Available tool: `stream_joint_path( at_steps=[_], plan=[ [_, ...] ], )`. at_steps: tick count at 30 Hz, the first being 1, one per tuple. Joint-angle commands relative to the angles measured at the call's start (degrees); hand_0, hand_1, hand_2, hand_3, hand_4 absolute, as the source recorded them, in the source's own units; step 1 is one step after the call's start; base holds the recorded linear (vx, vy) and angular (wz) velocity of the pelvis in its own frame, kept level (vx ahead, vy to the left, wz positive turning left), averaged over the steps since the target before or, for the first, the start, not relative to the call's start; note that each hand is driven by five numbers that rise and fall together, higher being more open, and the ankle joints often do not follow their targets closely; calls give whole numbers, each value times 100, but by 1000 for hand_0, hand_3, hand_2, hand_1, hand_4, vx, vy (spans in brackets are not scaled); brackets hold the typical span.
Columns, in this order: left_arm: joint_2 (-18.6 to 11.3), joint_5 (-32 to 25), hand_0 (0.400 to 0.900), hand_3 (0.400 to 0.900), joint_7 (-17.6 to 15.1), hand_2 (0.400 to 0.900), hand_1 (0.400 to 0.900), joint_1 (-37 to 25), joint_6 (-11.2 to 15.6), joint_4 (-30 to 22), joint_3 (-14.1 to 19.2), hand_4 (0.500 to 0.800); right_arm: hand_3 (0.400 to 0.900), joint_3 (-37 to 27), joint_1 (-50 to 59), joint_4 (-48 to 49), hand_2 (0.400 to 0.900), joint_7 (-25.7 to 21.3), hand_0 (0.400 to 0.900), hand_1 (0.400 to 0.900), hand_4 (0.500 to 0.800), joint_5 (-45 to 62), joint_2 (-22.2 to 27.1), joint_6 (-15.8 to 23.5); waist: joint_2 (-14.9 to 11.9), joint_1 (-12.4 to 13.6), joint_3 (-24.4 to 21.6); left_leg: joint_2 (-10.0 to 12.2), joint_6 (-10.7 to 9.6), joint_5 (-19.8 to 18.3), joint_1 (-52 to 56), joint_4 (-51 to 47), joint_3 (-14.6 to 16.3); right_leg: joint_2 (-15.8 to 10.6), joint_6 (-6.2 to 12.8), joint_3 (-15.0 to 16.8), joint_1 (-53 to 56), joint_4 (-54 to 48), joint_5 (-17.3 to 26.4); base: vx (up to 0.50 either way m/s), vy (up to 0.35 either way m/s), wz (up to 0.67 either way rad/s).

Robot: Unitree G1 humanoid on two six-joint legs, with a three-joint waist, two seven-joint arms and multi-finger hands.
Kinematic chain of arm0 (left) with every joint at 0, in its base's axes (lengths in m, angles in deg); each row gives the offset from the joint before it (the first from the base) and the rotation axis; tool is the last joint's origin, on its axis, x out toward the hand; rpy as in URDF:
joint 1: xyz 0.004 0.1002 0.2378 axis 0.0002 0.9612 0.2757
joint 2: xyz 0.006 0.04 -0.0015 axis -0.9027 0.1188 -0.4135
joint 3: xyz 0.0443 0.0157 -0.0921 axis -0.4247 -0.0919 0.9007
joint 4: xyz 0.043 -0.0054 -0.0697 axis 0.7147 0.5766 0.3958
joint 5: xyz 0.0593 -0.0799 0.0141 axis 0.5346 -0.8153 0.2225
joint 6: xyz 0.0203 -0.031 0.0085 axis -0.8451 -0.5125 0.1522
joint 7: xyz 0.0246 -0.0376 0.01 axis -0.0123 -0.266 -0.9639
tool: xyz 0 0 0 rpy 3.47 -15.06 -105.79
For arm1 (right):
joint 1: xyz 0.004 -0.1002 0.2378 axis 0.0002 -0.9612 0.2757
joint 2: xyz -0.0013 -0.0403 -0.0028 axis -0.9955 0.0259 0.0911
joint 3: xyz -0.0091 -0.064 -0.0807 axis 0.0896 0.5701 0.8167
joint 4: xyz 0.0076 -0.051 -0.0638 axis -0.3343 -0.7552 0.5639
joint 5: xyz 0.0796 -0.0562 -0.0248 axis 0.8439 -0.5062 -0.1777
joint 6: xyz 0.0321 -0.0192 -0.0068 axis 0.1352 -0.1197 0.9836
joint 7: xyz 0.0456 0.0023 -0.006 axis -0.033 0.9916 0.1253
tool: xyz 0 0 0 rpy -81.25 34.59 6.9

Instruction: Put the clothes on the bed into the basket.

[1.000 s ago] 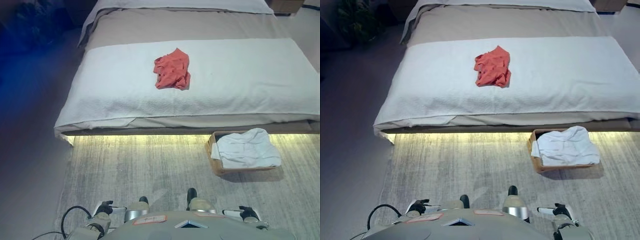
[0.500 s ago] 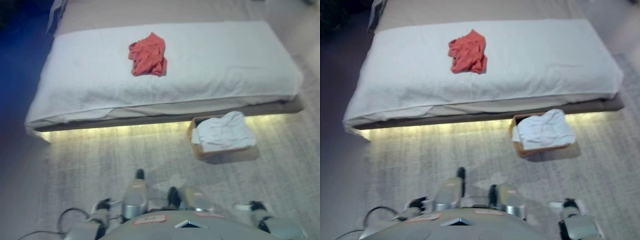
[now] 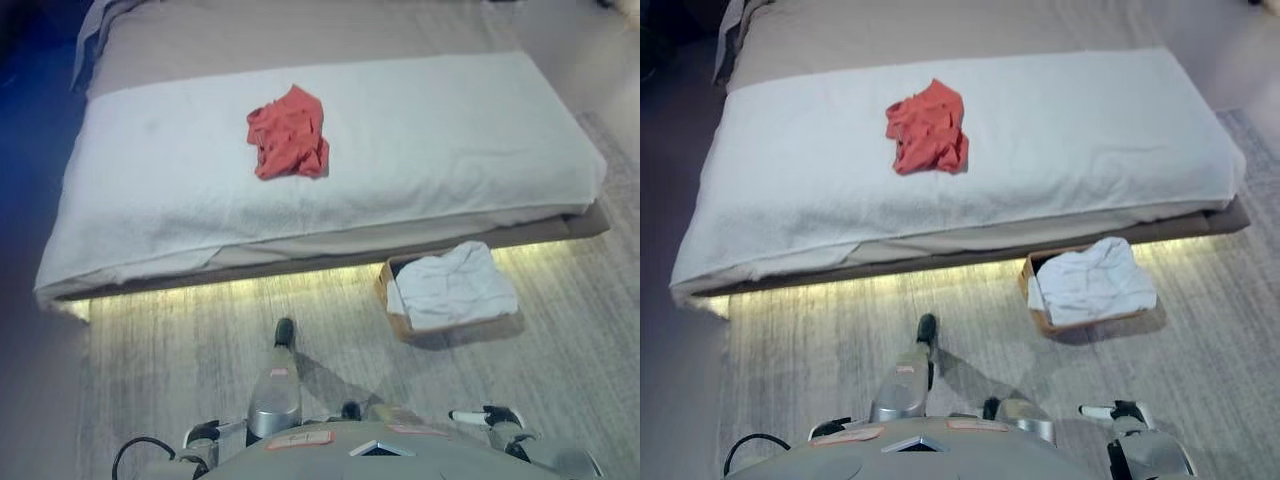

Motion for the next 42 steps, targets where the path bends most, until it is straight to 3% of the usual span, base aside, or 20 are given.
stream_joint_path(
  at_steps=[1,5,8,11,12,14,16,18,20,22,25,29,35,37,42],
  plan=[
    [-484,243,900,900,-220,900,900,-332,113,-21,-19,800,900,35,37,418,900,-78,900,900,800,-33,237,65,-132,85,-182,-76,-266,-56,-1365,1178,-14,-917,769,-302,383,-16,428,217,168,5],
    [-526,256,900,900,-213,900,900,-402,123,-97,-52,800,900,78,114,625,900,-101,900,900,800,21,221,103,-259,78,-262,-336,-27,-468,-1409,1441,113,-1125,933,-338,281,120,1118,233,178,4],
    [-525,319,900,900,-166,900,900,-416,102,-48,-84,800,900,67,150,615,900,-113,900,900,800,4,246,88,-292,66,-260,-531,185,-726,-1222,1403,222,-1207,956,-310,74,650,1890,215,191,2],
    [-587,366,900,900,-91,900,900,-454,80,-70,-124,800,900,51,135,623,900,-96,900,900,800,47,272,100,-143,-98,-158,-700,373,-853,-802,1090,129,-863,748,9,-505,1747,2458,218,204,17],
    [-593,385,900,900,-84,900,900,-455,68,-56,-142,800,900,59,109,606,900,-108,900,900,800,36,278,101,-91,-170,-92,-727,426,-904,-636,990,135,-833,704,-94,-662,1947,2517,220,203,13],
    [-621,412,900,900,-77,900,900,-473,61,-57,-156,800,900,115,99,656,900,-147,900,900,800,-20,285,111,38,-316,77,-735,478,-982,-195,703,86,-820,568,-431,-1151,2001,2186,244,152,9],
    [-650,426,900,900,-89,900,900,-521,76,-65,-186,800,900,223,80,674,900,-194,900,900,800,-188,279,105,188,-469,282,-666,453,-1068,262,499,-41,-662,409,-725,-1718,1577,1365,295,13,13],
    [-638,477,900,900,-115,900,900,-563,104,-81,-206,800,900,300,78,718,900,-247,900,900,800,-307,276,111,152,-586,426,-645,364,-1200,560,444,-72,-829,526,-975,-1886,540,1583,308,-140,19],
    [-614,525,900,900,-155,900,900,-605,143,-100,-223,800,900,344,113,884,900,-334,900,900,800,-471,318,108,72,-742,590,-634,269,-1403,808,500,-175,-1040,730,-825,-2352,-334,2146,314,-198,40],
    [-598,511,900,900,-206,900,900,-597,175,-120,-196,800,900,411,163,1119,900,-363,900,900,800,-583,391,144,-10,-776,733,-662,203,-1606,947,690,-207,-1072,851,-820,-2389,-416,2356,211,-171,32],
    [-565,526,900,900,-272,900,900,-749,194,-114,-282,800,900,602,364,1364,900,-432,900,900,800,-723,557,214,-101,-778,779,-712,148,-1630,797,825,-310,-990,744,-781,-2361,-140,2286,52,-178,49],
    [-363,544,900,900,-326,900,900,-686,251,-261,-443,800,900,721,752,1900,900,-467,900,900,800,-906,987,234,-47,-728,585,-541,44,-1494,780,585,-429,-1006,730,-1107,-2214,-304,2334,93,-145,32],
    [-296,512,900,900,-387,900,900,-665,237,-229,-629,800,900,1143,2124,2534,900,-544,900,900,800,-936,1470,223,79,-559,499,-422,11,-1337,761,270,-499,-983,739,-1161,-2170,-381,2298,39,-34,4],
    [-303,454,900,900,-444,900,900,-641,234,-207,-681,800,900,1449,2842,2687,900,-602,900,900,800,-990,1503,165,107,-483,519,-395,6,-1291,765,156,-495,-997,738,-1134,-2242,-343,2296,-6,6,-4],
    [-263,172,900,900,-482,900,900,-680,216,-73,-777,800,900,2192,4659,1903,900,-532,900,900,800,-932,1239,17,119,-329,633,-322,-43,-1134,609,14,-509,-988,717,-1154,-2453,-307,2319,-25,-9,4]
  ],
)
